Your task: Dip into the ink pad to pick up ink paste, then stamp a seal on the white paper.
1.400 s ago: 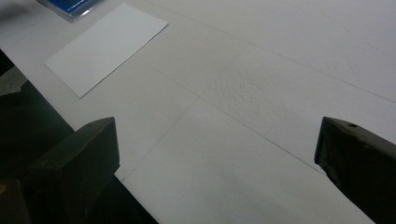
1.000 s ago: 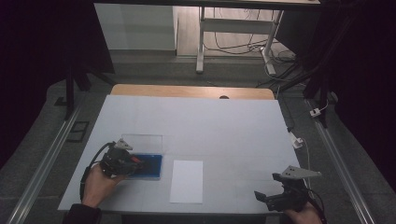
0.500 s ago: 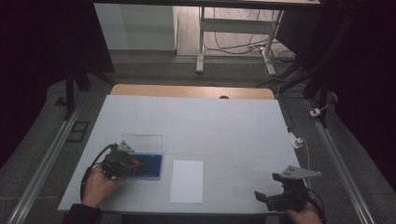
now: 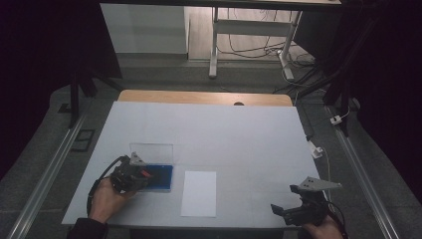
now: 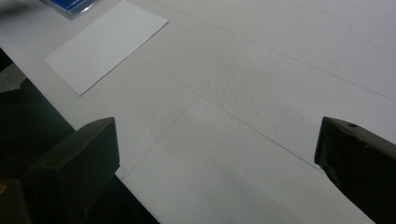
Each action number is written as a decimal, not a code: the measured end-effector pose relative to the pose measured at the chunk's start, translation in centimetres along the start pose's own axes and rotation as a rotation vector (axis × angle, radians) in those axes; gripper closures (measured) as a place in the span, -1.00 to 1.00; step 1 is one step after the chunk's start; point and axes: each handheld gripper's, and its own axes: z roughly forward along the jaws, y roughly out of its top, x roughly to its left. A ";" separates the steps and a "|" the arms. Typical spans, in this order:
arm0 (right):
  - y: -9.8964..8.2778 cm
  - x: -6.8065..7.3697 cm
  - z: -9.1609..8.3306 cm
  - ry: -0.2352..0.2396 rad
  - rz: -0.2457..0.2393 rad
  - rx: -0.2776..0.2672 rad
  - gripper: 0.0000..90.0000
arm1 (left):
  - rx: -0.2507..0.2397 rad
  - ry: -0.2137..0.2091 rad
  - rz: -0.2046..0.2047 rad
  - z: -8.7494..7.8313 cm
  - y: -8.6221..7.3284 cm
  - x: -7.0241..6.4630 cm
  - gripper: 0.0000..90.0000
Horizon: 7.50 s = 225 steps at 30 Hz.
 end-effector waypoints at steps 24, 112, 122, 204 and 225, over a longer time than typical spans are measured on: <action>0.0 0.1 0.0 -0.002 -0.006 0.007 -1.00 | -0.006 -0.022 -0.046 0.0 -0.1 0.4 0.31; 0.0 0.1 0.1 0.004 -0.002 0.013 -1.00 | -0.036 -0.084 -0.099 1.4 1.7 1.0 0.31; 0.0 0.1 0.1 0.005 -0.003 0.016 -1.00 | -0.015 0.008 -0.021 1.4 2.0 -0.4 0.31; -0.1 0.0 0.0 0.005 -0.002 0.015 -1.00 | -0.204 -0.166 0.031 -3.2 2.6 -2.9 0.29; -0.1 -0.2 -0.1 0.012 0.024 0.002 -1.00 | -0.185 -0.261 0.099 -2.2 5.1 -4.9 0.29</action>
